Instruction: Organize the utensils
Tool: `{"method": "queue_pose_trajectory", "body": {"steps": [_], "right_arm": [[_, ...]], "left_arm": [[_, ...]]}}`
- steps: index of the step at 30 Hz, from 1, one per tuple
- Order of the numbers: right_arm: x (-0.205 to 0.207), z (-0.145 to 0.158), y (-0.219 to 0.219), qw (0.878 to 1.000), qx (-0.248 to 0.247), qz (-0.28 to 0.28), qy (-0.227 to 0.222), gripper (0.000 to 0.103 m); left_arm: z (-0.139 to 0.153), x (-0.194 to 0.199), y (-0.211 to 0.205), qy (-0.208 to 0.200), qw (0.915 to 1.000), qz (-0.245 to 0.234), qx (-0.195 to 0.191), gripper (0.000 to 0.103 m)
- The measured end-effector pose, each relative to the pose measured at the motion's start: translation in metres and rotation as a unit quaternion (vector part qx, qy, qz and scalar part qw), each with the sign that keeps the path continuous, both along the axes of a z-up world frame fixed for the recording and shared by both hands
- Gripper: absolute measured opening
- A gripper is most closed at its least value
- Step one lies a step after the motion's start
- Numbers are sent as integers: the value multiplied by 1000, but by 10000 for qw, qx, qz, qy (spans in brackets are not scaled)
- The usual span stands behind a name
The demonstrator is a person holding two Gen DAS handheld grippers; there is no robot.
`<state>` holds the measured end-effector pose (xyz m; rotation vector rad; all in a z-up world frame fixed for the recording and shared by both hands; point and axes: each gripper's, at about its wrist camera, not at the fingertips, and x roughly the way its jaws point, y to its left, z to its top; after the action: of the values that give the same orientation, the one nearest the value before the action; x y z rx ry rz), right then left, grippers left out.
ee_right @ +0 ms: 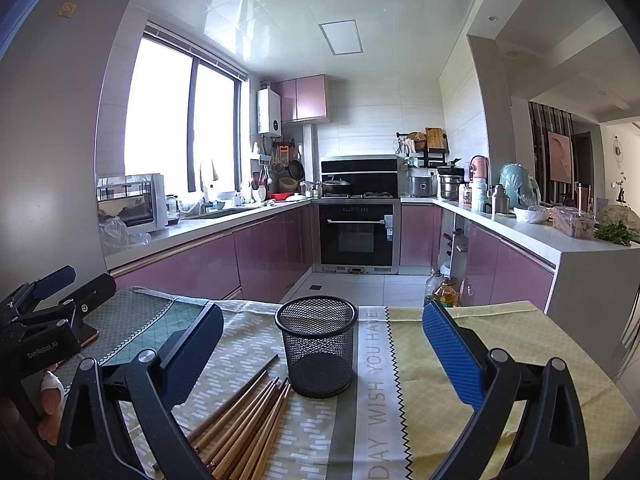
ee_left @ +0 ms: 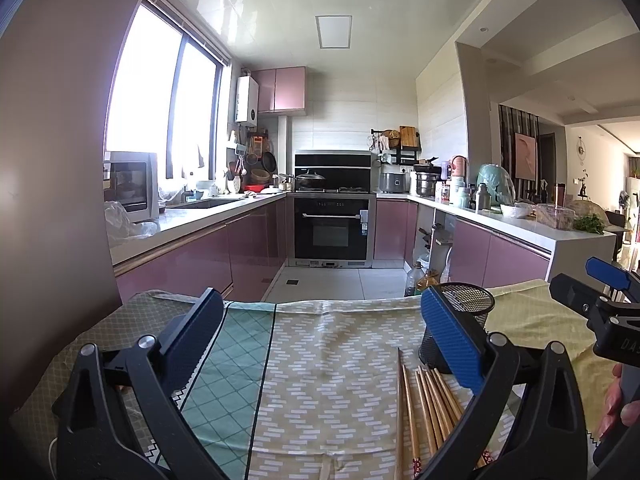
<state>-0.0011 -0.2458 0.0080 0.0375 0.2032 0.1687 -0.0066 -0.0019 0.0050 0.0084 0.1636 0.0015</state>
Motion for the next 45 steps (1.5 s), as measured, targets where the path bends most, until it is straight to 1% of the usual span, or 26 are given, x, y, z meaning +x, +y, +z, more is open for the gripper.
{"method": "queue_pose_trajectory", "body": {"steps": [22, 45], "right_arm": [[1, -2, 0, 10000, 22, -39, 5, 96], [0, 0, -2, 9999, 31, -62, -85, 96]], "left_arm": [[2, -2, 1, -55, 10000, 34, 3, 97], [1, -2, 1, -67, 10000, 34, 9, 97]]}}
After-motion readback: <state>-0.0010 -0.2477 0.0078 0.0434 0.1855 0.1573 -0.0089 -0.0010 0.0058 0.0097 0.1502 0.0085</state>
